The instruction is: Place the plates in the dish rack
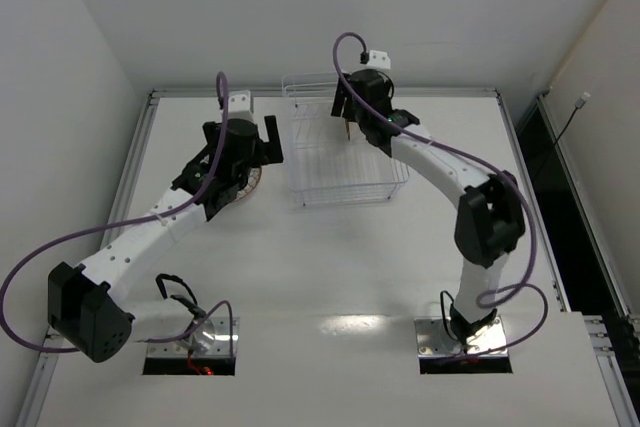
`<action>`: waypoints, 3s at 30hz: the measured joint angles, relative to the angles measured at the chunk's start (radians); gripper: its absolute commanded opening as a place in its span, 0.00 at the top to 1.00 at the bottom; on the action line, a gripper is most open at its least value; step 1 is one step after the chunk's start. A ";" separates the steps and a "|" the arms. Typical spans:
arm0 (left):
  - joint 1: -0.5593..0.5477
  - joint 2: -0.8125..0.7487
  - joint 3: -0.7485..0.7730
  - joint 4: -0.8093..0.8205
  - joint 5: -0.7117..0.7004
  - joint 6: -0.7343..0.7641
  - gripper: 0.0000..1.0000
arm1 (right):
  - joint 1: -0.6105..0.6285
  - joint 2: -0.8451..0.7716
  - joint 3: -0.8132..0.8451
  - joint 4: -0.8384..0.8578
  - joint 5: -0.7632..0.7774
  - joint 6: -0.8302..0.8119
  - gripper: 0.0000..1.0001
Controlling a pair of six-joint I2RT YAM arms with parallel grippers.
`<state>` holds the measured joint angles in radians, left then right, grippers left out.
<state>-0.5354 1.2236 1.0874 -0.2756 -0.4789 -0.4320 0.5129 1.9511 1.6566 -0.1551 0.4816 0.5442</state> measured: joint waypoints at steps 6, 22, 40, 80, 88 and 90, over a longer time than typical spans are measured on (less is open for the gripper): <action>0.000 0.064 0.001 -0.003 -0.088 0.011 0.00 | 0.005 -0.315 -0.341 0.140 -0.178 0.013 0.31; 0.007 0.501 0.146 -0.160 -0.048 0.174 0.01 | -0.002 -0.835 -0.799 0.283 -0.278 0.001 0.18; 0.055 0.563 0.125 -0.194 -0.039 0.214 0.10 | -0.080 -0.848 -0.865 0.281 -0.337 -0.074 0.16; 0.321 0.437 0.464 -0.404 0.278 0.100 1.00 | -0.238 -0.916 -0.962 0.288 -0.417 -0.080 0.13; 0.313 0.237 0.590 -0.250 0.471 -0.004 1.00 | -0.259 -0.916 -0.974 0.290 -0.420 -0.080 0.13; 0.318 0.188 0.538 -0.151 0.526 -0.046 1.00 | -0.263 -0.916 -0.980 0.290 -0.422 -0.080 0.13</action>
<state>-0.2173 1.4113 1.6253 -0.4271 0.0475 -0.4778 0.2497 1.0351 0.6769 0.1349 0.0593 0.4644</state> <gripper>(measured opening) 0.061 0.864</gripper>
